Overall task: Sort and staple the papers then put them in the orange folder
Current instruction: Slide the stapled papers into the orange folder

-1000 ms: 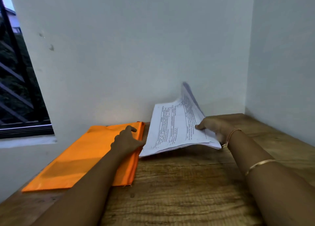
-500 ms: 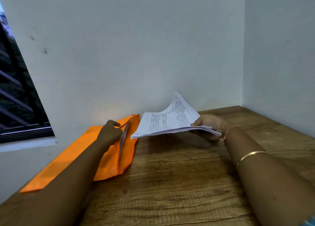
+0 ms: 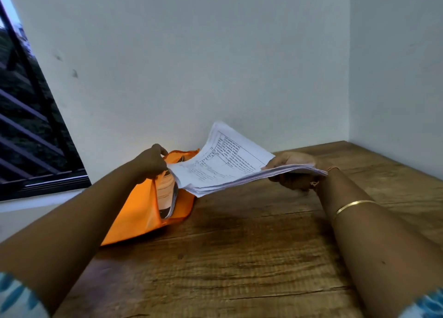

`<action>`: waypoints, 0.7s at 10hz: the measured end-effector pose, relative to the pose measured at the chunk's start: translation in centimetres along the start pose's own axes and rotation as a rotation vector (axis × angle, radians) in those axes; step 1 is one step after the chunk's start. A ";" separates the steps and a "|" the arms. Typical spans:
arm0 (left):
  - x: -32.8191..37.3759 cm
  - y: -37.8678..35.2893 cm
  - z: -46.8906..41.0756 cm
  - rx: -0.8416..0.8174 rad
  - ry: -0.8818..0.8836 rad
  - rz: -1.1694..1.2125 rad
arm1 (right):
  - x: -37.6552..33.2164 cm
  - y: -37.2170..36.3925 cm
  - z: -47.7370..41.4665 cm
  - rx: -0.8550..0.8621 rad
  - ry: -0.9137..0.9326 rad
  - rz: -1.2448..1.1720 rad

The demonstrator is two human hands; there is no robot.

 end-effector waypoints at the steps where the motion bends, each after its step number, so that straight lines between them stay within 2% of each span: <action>1: -0.3 -0.1 -0.6 -0.027 -0.021 -0.041 | -1.0 -1.7 2.1 0.047 -0.128 -0.071; 2: -0.1 -0.2 -0.1 -0.034 -0.036 -0.095 | -1.9 -4.0 1.1 -0.200 -0.190 0.072; 3: 0.4 -0.6 0.4 -0.032 -0.081 -0.164 | -2.6 -5.5 1.1 -0.236 -0.312 0.227; 5: 1.6 -1.3 1.4 -0.035 -0.107 -0.227 | -2.6 -5.8 1.1 -0.157 -0.227 -0.013; 6: 1.7 -1.2 1.5 -0.031 -0.121 -0.215 | -2.2 -5.9 0.4 0.000 -0.148 -0.049; 7: 1.5 -0.8 1.4 -0.030 -0.138 -0.212 | -2.7 -5.9 -0.8 0.166 -0.005 0.159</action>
Point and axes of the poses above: each hand's wrist, its own z-axis away from the middle knuckle, its own y-axis out of the back of the hand, x = y × z, the point moved 5 cm from there along -z, towards the middle knuckle, and after that the axes turned 14 degrees about y, right-handed, at the moved point
